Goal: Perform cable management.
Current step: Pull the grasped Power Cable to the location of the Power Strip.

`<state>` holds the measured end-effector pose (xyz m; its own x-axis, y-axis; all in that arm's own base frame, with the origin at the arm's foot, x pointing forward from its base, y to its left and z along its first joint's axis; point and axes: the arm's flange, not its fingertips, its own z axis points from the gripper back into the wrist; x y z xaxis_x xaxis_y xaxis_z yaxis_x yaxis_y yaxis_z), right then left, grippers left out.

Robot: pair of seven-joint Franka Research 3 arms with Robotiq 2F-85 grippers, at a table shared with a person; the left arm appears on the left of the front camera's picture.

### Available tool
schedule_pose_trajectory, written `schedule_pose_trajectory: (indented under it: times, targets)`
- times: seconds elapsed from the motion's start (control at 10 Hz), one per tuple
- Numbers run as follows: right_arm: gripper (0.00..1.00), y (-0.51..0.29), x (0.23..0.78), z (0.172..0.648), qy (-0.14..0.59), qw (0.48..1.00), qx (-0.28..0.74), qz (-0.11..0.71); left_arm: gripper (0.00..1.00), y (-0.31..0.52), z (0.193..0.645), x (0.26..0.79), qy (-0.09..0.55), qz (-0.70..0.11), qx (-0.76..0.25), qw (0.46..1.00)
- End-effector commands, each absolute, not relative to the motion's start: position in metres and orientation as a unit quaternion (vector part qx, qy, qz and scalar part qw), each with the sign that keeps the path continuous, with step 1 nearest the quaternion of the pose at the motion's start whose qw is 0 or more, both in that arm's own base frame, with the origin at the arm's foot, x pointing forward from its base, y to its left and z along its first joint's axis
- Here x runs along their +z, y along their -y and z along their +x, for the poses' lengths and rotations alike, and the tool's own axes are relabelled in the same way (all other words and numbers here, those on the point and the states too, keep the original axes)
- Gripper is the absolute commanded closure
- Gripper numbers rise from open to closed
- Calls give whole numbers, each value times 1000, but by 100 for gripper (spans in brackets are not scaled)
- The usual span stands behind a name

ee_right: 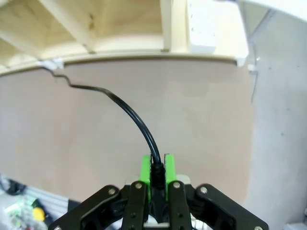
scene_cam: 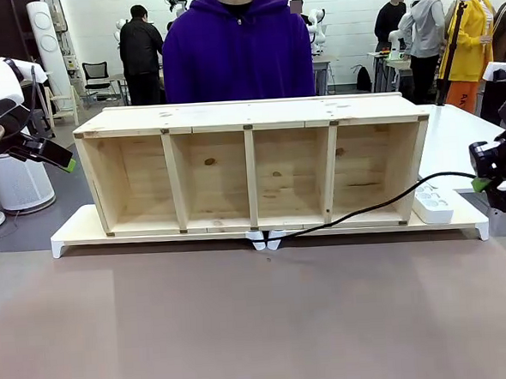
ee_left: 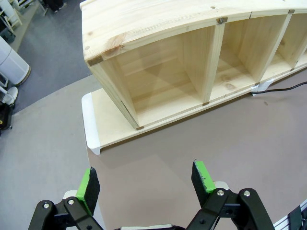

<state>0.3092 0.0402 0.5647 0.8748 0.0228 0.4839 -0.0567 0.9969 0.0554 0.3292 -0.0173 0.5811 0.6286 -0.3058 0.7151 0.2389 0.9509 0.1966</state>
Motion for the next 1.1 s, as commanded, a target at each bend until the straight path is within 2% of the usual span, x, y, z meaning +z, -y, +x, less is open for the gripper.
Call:
schedule_pose_trajectory:
  times: [0.0, 0.4, 0.7, 0.8, 1.0]
  targets:
    - [85, -27, 527, 307, 269, 963, 2, 23, 0, 16, 329, 581, 404, 42, -150, 902]
    - [85, -14, 544, 330, 263, 964, -31, 34, 0, 16, 329, 581, 404, 42, -150, 902]
    - [85, -27, 547, 318, 277, 960, -16, 44, 0, 16, 329, 581, 404, 42, -150, 902]
    - [85, -16, 552, 333, 256, 966, -17, 36, 0, 16, 329, 581, 404, 42, -150, 902]
    - [85, -16, 552, 333, 256, 966, -17, 36, 0, 16, 329, 581, 404, 42, -150, 902]
